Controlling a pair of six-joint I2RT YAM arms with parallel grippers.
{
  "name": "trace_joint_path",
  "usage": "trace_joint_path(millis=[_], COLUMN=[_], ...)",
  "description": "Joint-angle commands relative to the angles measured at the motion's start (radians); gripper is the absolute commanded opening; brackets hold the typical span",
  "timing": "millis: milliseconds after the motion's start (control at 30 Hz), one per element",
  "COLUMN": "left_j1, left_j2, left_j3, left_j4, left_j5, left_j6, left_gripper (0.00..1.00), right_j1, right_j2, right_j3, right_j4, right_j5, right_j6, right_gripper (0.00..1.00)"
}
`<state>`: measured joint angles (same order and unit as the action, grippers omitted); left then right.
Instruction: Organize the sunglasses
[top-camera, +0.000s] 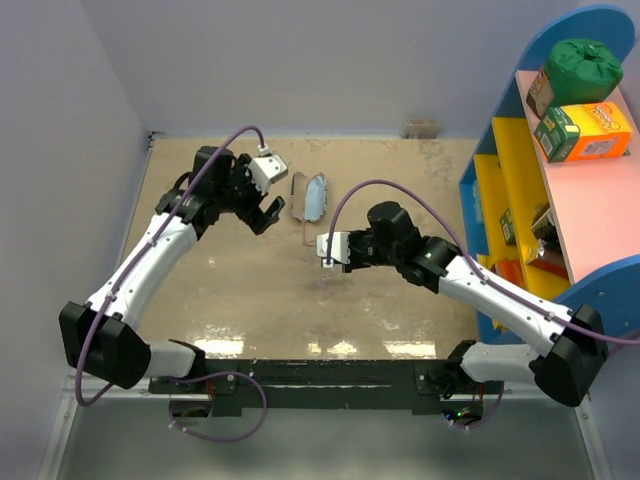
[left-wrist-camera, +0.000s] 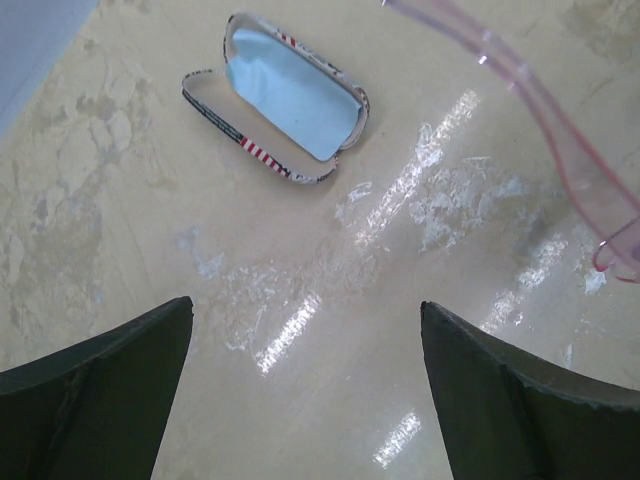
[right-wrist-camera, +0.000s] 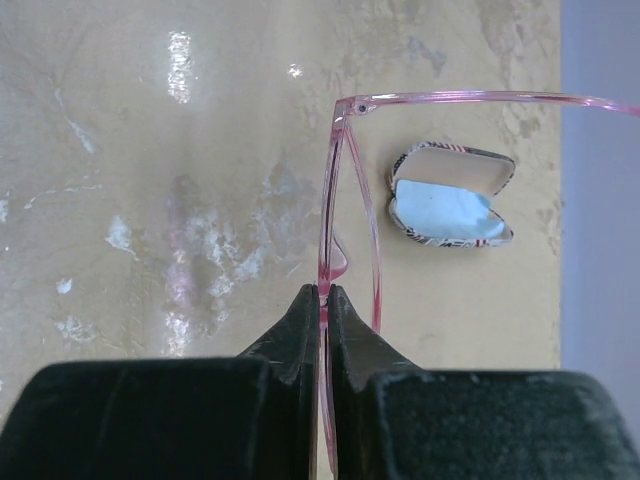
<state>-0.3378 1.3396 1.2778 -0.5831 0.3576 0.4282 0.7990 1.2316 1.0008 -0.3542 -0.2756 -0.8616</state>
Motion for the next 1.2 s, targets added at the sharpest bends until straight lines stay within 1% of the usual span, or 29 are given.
trace_joint_path(millis=[0, 67, 200, 367, 433, 700, 1000, 1167], left_j1=[0.011, 0.011, 0.011, 0.000, -0.010, -0.041, -0.125, -0.145], left_j2=[-0.005, 0.018, 0.093, 0.134, 0.153, 0.155, 0.197, 0.210], left_j3=[-0.046, -0.032, 0.011, 0.032, 0.038, 0.020, 0.037, 0.041], left_j4=[0.085, 0.077, 0.048, 0.049, 0.026, 0.045, 0.016, 0.002], left_j5=[-0.056, -0.019, 0.010, 0.076, 0.080, 0.063, 0.058, 0.053], left_j6=[-0.020, -0.029, -0.060, -0.074, -0.072, -0.069, -0.054, -0.048], left_gripper=[1.00, 1.00, 1.00, 1.00, 1.00, 1.00, 1.00, 1.00], right_j1=[-0.001, -0.001, 0.000, -0.001, -0.001, -0.001, -0.001, 0.000], right_j2=[-0.064, -0.061, -0.018, 0.039, 0.052, 0.057, 0.058, 0.054], right_j3=[-0.054, -0.054, -0.033, -0.013, -0.013, -0.024, -0.036, -0.044], right_j4=[0.121, 0.109, 0.058, 0.006, 0.004, 0.032, 0.038, 0.047], right_j5=[0.009, -0.017, -0.040, -0.112, -0.112, -0.108, -0.116, -0.109], right_j6=[-0.008, 0.006, 0.009, 0.015, 0.006, 0.012, 0.019, 0.018], right_gripper=[0.00, 0.00, 0.00, 0.00, 0.00, 0.00, 0.00, 0.00])
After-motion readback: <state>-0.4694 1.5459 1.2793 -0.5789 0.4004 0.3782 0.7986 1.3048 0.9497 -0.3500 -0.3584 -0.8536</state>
